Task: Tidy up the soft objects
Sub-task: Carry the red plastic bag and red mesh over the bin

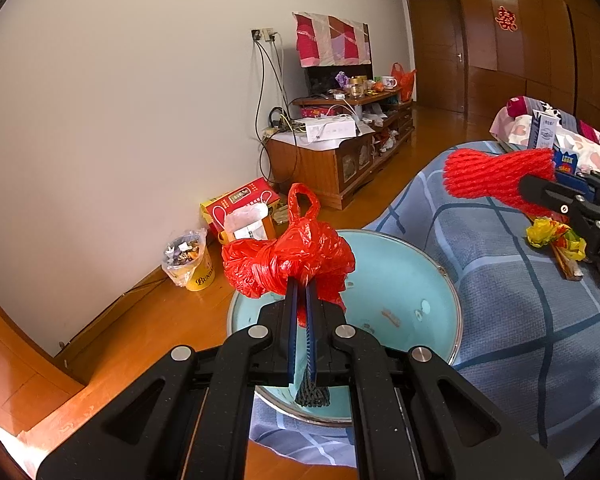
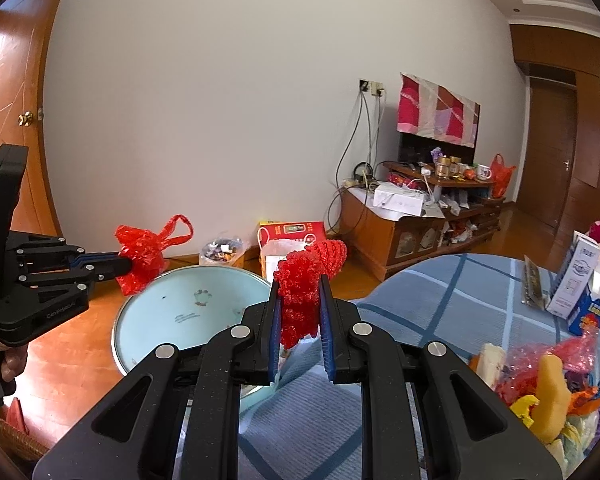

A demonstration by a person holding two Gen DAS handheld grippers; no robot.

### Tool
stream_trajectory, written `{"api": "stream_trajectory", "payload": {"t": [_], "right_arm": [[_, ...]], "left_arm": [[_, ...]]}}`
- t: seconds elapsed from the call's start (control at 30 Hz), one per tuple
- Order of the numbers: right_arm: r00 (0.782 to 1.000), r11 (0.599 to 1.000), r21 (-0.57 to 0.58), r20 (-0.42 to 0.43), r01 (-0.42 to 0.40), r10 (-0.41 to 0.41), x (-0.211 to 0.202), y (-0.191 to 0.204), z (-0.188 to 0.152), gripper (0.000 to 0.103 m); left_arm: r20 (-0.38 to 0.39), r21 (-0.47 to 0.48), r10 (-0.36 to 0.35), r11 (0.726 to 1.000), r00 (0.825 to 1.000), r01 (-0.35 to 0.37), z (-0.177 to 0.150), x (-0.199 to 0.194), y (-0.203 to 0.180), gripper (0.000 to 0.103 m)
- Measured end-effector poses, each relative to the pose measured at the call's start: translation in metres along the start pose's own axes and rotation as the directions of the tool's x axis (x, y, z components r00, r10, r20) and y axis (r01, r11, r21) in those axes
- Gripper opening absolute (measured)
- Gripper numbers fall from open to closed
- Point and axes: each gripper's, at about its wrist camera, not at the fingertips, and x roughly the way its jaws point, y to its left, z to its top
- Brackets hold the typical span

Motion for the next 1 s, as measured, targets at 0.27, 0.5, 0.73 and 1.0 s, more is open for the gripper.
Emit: {"api": "stream_trajectory", "payload": {"t": [0.27,0.5,0.73,1.0], "right_arm": [[1.0,0.999,-0.03,-0.007,-0.031,0.031,0.003,0.015,0.0,0.017],[0.999,0.999,-0.025,-0.01,-0.034,0.034,0.004,0.017,0.001,0.018],[0.999,0.998,-0.03,-0.01,-0.046,0.046,0.005,0.02,0.002,0.018],[0.998,0.998,-0.038,-0.009,-0.058,0.058,0.005,0.025,0.003,0.018]], "left_arm": [[-0.014,-0.008,-0.002,1.0,1.0,0.002,0.001,0.004,0.002,0.004],[-0.017,-0.008,-0.002,1.0,1.0,0.002,0.001,0.005,0.003,0.004],[-0.015,-0.007,-0.004,1.0,1.0,0.004,0.001,0.006,0.002,0.004],[-0.012,-0.008,-0.008,1.0,1.0,0.008,0.0,0.006,-0.001,0.004]]}}
